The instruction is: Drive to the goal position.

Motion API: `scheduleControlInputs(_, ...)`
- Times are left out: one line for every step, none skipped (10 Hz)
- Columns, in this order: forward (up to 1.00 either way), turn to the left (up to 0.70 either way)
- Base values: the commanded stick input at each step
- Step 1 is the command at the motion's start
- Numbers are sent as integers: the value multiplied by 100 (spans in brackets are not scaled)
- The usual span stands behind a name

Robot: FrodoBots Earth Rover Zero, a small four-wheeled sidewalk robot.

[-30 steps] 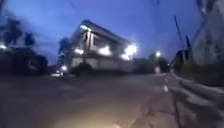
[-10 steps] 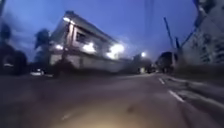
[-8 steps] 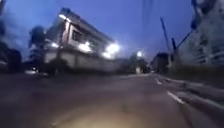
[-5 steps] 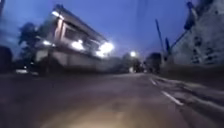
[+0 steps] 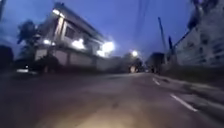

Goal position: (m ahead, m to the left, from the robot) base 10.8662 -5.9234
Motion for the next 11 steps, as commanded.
scheduleControlInputs(70, -16)
scheduleControlInputs(70, -30)
scheduleControlInputs(70, -35)
scheduleControlInputs(70, -35)
scheduleControlInputs(70, -35)
scheduleControlInputs(70, -35)
scheduleControlInputs(70, -35)
scheduleControlInputs(70, -35)
scheduleControlInputs(70, -35)
scheduleControlInputs(70, -35)
scheduleControlInputs(70, -35)
